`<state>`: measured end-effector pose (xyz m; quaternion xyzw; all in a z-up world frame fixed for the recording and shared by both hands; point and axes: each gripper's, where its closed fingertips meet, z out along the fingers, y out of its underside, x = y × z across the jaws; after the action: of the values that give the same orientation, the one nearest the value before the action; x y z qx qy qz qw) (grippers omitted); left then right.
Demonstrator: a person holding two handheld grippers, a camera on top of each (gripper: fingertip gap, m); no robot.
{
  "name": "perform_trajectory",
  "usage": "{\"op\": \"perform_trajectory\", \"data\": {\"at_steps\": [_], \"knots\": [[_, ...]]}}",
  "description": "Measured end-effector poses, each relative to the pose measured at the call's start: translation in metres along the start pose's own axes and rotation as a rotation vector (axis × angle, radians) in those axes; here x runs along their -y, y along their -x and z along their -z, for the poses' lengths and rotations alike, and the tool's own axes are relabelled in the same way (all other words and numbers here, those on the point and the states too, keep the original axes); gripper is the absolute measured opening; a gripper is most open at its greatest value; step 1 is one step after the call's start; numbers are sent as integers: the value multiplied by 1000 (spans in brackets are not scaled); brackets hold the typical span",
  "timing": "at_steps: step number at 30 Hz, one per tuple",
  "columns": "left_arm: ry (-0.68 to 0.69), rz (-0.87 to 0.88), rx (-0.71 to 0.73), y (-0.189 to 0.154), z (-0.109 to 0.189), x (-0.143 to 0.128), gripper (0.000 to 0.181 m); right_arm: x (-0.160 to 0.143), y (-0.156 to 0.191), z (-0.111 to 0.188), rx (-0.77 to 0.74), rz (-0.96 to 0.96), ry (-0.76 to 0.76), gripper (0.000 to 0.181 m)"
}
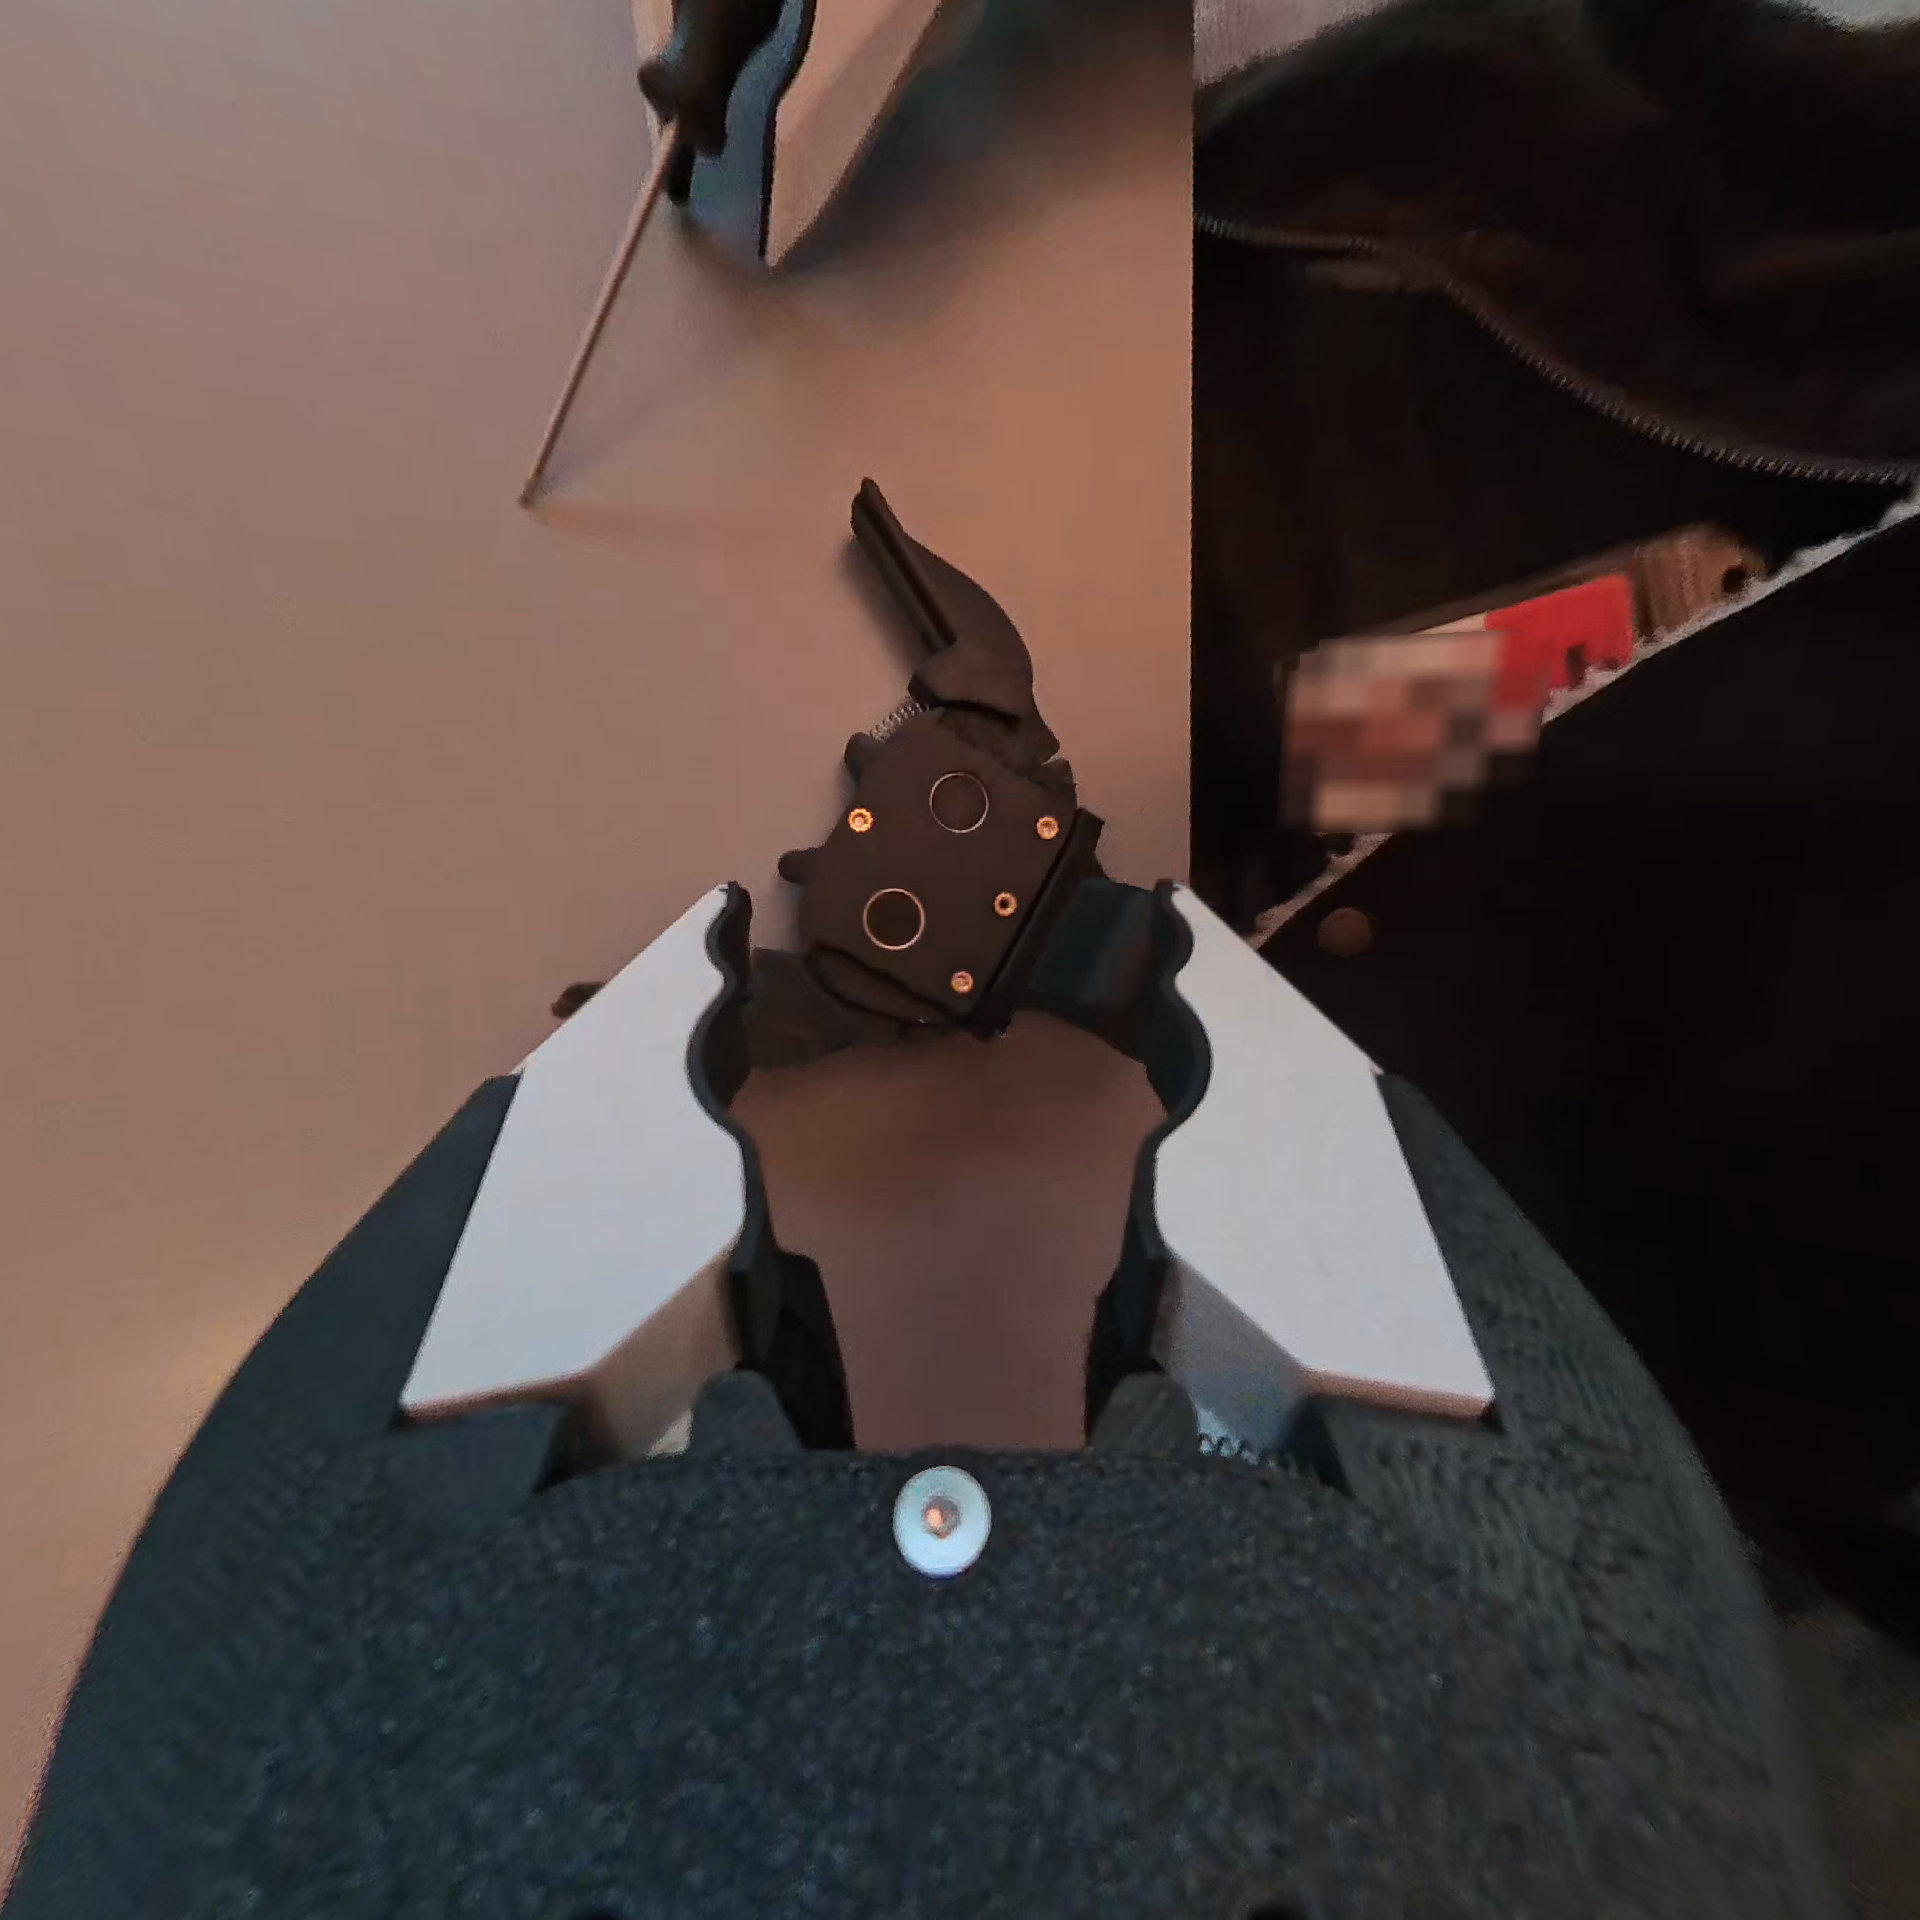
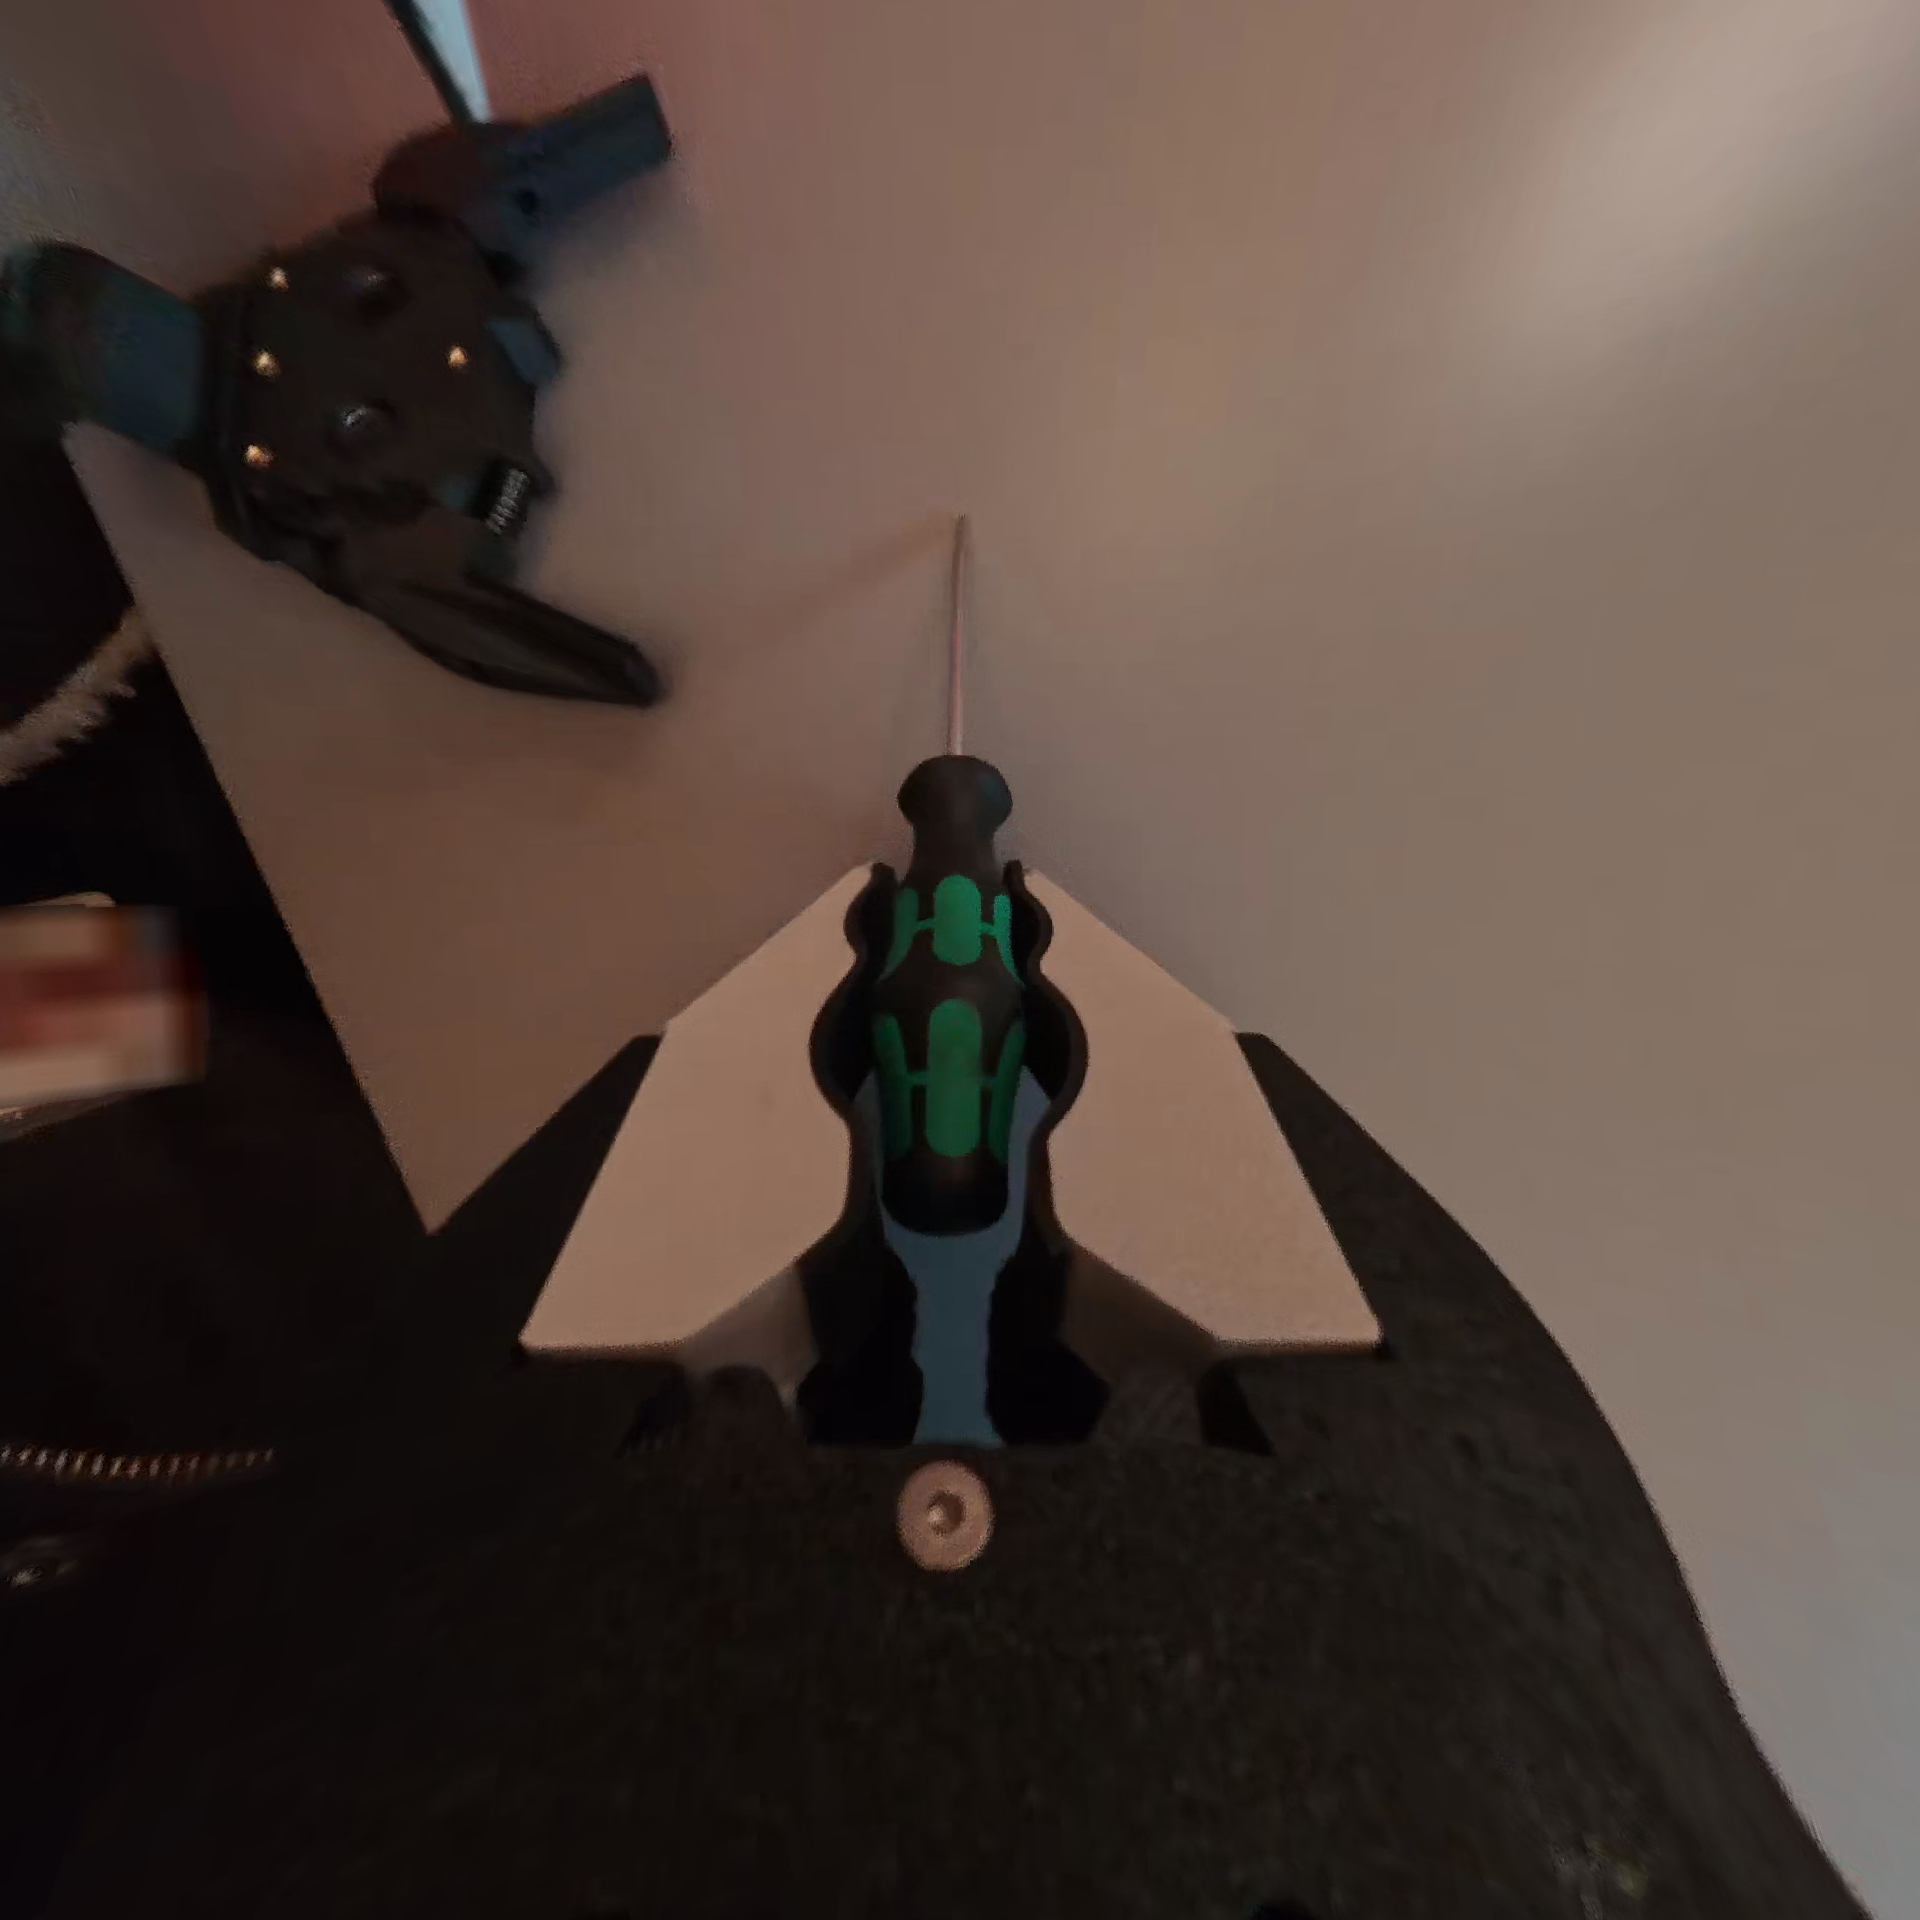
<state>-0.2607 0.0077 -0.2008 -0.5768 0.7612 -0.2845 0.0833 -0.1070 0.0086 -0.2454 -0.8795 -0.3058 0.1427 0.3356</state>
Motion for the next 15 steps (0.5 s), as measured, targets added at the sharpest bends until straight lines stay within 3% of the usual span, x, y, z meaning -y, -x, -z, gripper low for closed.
{"op": "perform_trajectory", "data": {"at_steps": [4, 7, 11, 14, 15], "knots": [[-149, 90, 46, -5, 13, 4, 77, 1, -1, -2, 27, -37, -9, 21], [-294, 148, 60, -11, 25, 9, 75, 1, 3, 2, 51, -45, 10, 40], [-313, 138, 95, -10, 34, 7, 74, 13, 7, 15, -1, 56, -20, 50], [-347, 125, 88, -10, 34, 12, 74, 45, 60, 18, 172, 126, -110, 55], [-345, 132, 82, -8, 33, 11, 74, 46, 77, 10, 204, 182, -77, 62]]}}
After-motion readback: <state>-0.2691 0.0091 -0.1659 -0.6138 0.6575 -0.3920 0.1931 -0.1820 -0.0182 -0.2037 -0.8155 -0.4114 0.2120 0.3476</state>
